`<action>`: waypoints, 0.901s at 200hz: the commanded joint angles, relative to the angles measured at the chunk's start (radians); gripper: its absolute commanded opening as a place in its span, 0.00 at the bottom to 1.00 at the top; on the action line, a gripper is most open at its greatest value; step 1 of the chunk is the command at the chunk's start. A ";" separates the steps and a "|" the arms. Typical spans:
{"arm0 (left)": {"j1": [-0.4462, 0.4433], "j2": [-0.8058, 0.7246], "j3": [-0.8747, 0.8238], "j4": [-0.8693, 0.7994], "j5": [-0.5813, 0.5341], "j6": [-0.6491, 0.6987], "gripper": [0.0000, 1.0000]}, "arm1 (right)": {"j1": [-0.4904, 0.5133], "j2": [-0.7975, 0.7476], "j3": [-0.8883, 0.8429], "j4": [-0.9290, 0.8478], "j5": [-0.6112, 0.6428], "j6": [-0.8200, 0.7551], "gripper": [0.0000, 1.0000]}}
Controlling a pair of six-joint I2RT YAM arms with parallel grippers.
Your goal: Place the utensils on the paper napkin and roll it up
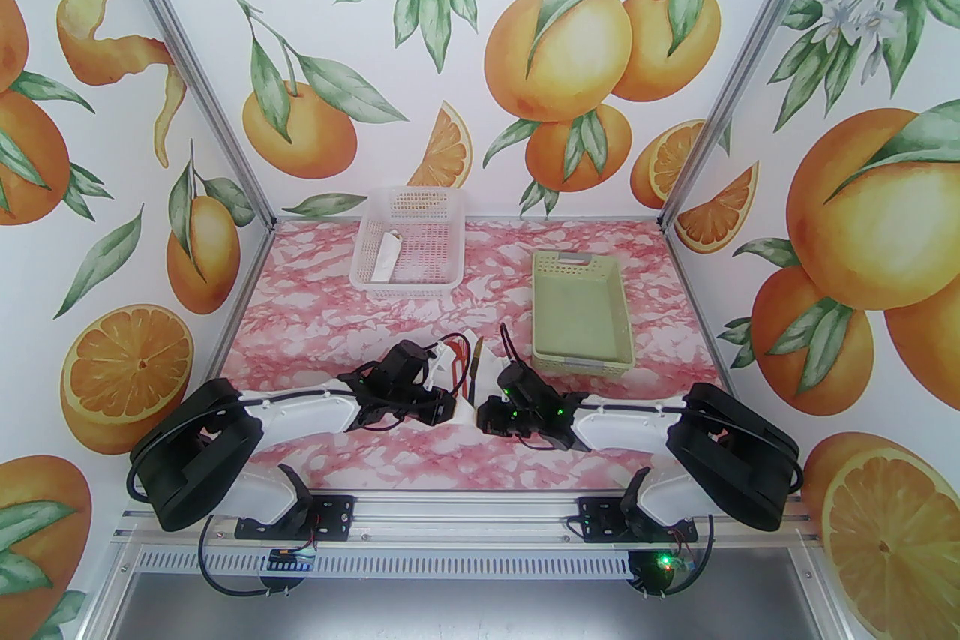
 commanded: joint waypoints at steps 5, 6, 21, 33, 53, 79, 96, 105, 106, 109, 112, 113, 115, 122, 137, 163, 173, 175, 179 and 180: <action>0.011 0.022 0.008 0.040 -0.008 -0.003 0.13 | 0.007 0.014 -0.006 -0.053 0.018 0.001 0.00; 0.011 0.022 0.008 0.039 -0.008 -0.003 0.13 | 0.007 0.014 -0.006 -0.053 0.018 0.001 0.00; 0.013 0.029 0.005 0.041 -0.010 -0.003 0.13 | 0.008 0.011 -0.002 -0.052 0.018 0.002 0.00; 0.013 0.034 0.002 0.043 -0.009 -0.002 0.13 | 0.008 0.008 0.003 -0.054 0.016 0.002 0.00; 0.014 0.039 0.000 0.030 -0.018 0.000 0.13 | 0.007 -0.003 0.011 -0.058 0.015 0.002 0.01; 0.013 0.044 -0.003 0.019 -0.020 0.005 0.13 | 0.007 -0.026 0.025 -0.076 0.022 0.000 0.07; 0.014 0.045 -0.005 0.016 -0.020 0.007 0.13 | 0.007 -0.047 0.039 -0.100 0.031 -0.011 0.11; 0.014 0.044 -0.008 0.015 -0.020 0.008 0.13 | 0.005 -0.058 0.048 -0.117 0.037 -0.017 0.13; 0.014 0.043 -0.008 0.015 -0.019 0.008 0.13 | 0.004 -0.060 0.049 -0.118 0.038 -0.017 0.13; 0.014 0.044 -0.008 0.015 -0.020 0.009 0.13 | 0.004 -0.065 0.051 -0.124 0.040 -0.021 0.14; 0.014 0.044 -0.008 0.014 -0.020 0.008 0.13 | 0.003 -0.070 0.054 -0.129 0.041 -0.022 0.15; 0.014 0.044 -0.009 0.015 -0.020 0.008 0.13 | 0.002 -0.072 0.054 -0.131 0.041 -0.023 0.15; 0.014 0.044 -0.009 0.015 -0.020 0.008 0.13 | 0.000 -0.076 0.055 -0.135 0.043 -0.025 0.15; 0.013 0.044 -0.011 0.015 -0.022 0.008 0.13 | -0.004 -0.087 0.059 -0.144 0.049 -0.028 0.16; 0.013 0.044 -0.012 0.016 -0.020 0.008 0.13 | -0.016 -0.114 0.065 -0.171 0.060 -0.039 0.19; 0.014 0.040 -0.012 0.016 -0.020 0.008 0.13 | -0.039 -0.143 0.075 -0.209 0.070 -0.061 0.22; 0.014 0.039 -0.012 0.016 -0.021 0.008 0.13 | -0.050 -0.150 0.078 -0.228 0.078 -0.069 0.23; 0.014 0.039 -0.014 0.016 -0.021 0.008 0.13 | -0.051 -0.152 0.079 -0.232 0.079 -0.071 0.23; 0.014 0.038 -0.014 0.016 -0.020 0.008 0.13 | -0.057 -0.155 0.078 -0.238 0.084 -0.074 0.23; 0.014 0.038 -0.014 0.016 -0.020 0.008 0.13 | -0.058 -0.155 0.077 -0.239 0.085 -0.074 0.23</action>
